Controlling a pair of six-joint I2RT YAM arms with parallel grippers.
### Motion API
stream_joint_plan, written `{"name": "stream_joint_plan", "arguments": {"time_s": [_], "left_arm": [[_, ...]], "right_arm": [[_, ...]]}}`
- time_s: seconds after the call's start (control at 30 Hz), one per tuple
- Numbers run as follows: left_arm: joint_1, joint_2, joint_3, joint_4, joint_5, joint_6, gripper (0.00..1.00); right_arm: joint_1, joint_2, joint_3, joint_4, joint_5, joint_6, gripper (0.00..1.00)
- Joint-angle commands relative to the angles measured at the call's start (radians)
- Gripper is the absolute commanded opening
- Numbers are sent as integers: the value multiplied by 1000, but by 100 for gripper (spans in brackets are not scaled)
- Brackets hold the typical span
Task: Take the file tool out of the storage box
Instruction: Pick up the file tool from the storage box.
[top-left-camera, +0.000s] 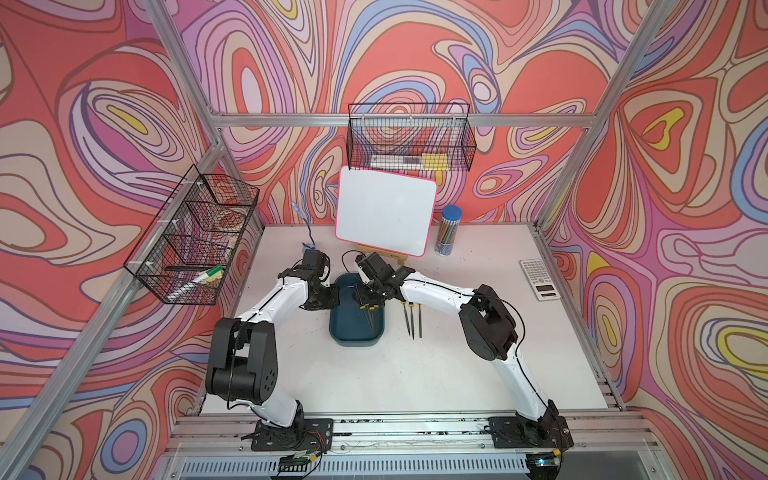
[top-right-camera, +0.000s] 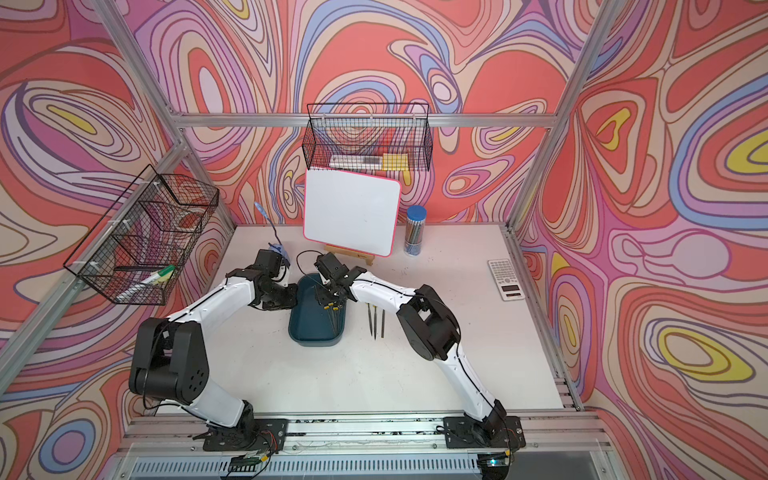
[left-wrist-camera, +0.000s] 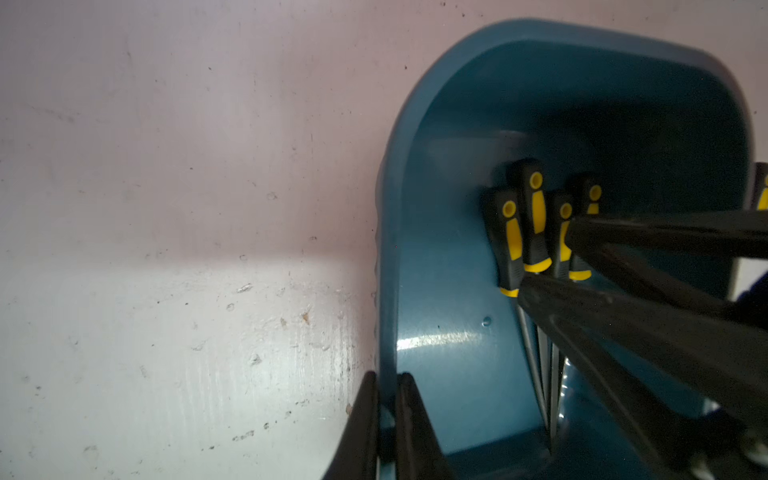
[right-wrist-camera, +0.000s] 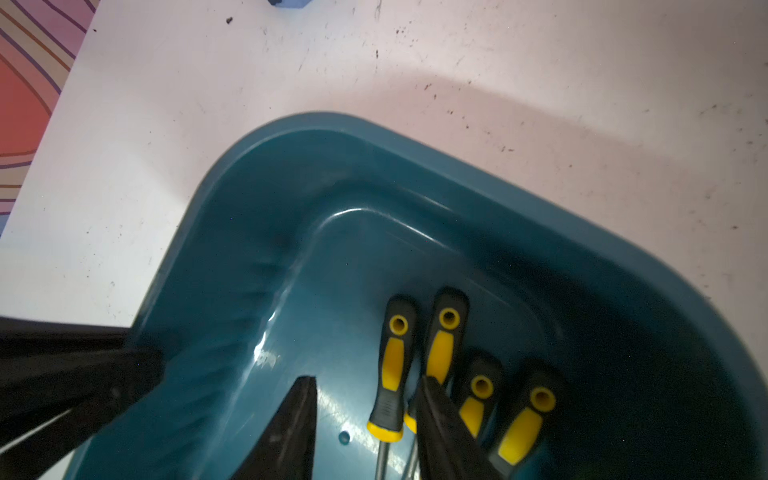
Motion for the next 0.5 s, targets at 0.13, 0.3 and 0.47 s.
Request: {"name": "stream_joint_plan", "arguments": {"time_s": [0.13,0.3,0.47], "left_arm": [[-3,-39,-16,-1,15,13,0],[-3,-38,-20,1,16,10,0],[-3,-45,-18,3,16,10,0]], "right_arm": [[14,63,36,-11,-19,3,40],[14,88,59,-21,-23,3,40],[16,121,91,-50,-19,1,39]]}}
